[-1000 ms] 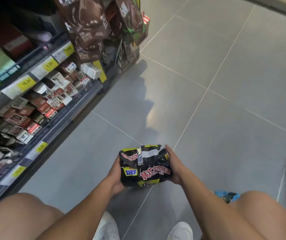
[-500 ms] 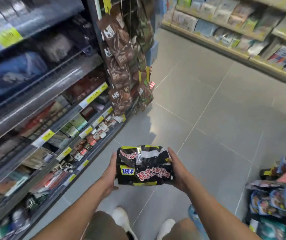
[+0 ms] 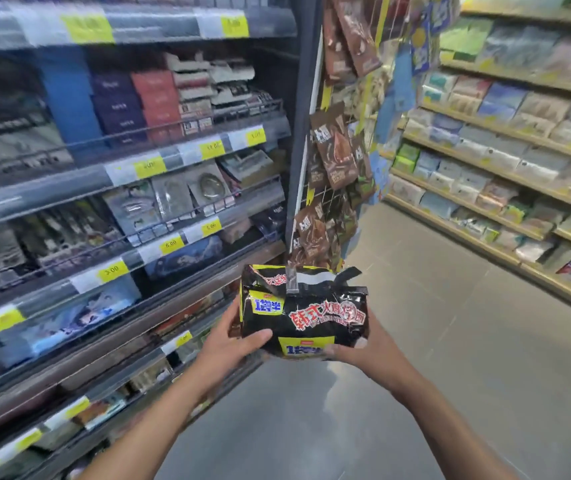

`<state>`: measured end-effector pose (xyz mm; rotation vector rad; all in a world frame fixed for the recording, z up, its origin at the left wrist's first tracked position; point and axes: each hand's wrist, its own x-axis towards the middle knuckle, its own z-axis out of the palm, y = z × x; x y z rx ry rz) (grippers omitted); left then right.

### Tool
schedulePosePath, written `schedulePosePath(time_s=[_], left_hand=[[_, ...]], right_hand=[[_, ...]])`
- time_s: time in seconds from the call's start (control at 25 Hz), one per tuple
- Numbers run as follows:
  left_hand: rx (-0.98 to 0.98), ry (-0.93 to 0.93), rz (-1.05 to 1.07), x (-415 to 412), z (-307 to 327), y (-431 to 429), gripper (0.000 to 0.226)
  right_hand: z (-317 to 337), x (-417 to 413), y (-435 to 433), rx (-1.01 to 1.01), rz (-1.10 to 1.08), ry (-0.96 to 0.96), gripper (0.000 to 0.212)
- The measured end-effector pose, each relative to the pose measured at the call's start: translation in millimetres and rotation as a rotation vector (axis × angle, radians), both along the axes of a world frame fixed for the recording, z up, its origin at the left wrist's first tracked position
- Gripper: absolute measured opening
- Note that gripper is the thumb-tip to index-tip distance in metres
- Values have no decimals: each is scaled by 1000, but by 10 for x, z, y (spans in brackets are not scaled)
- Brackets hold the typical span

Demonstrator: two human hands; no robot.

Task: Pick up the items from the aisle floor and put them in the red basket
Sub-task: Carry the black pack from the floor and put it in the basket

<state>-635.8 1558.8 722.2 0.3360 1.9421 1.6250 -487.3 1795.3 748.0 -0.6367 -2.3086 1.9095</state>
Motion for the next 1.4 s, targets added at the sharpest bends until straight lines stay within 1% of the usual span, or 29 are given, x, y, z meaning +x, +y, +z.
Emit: schedulePosePath(time_s=[0.04,0.08,0.16,0.24,0.32,0.36,0.44,0.48,0.56,0.72,0.84,0.96,1.12,1.24,1.32,1.4], left_hand=[[-7,46,28,14,92,-91,87],[-9,87,79,29,153,-201,92],[6,142,194,125,309,-421,93],[13,161,306,318,454,-670,95],[-2,204,397,585,599,-891,86],[-13,241,442,752,672,-990,82],[-61,295,515,1070,770,-1161,81],[-94,325,549,1223,778,-1264,81],[-148,393,649,1494,738,-1527,83],[-199,396,930,2164,663,-2260,85],[-246,395,1096,2689,764,-2720,82],[-305,388,1285,3326,852,-3251,82],[-419,377,1483,4249,898,-4122,74],[-486,342,1599,4869,894,-4698,72],[-495,333,1670,5309,869,-5092,77],[-495,329,1736,5690,831,-5464,76]], right_hand=[[70,-92,-56,91,25,32,83],[131,-186,-113,173,49,65,84],[220,-359,-204,242,84,95,80],[260,-519,-333,266,162,116,83],[301,-602,-515,275,245,131,90],[340,-609,-637,277,288,143,85],[393,-583,-891,269,373,156,60],[397,-567,-1025,275,418,162,54],[407,-525,-1334,287,506,178,52],[503,-345,-2216,225,730,227,54],[539,-179,-2901,185,885,272,51],[538,70,-3743,173,1042,308,54],[540,633,-5011,114,1249,335,61],[484,1097,-5863,67,1351,332,54],[471,1477,-6445,47,1425,343,53],[443,1817,-6978,44,1489,347,52]])
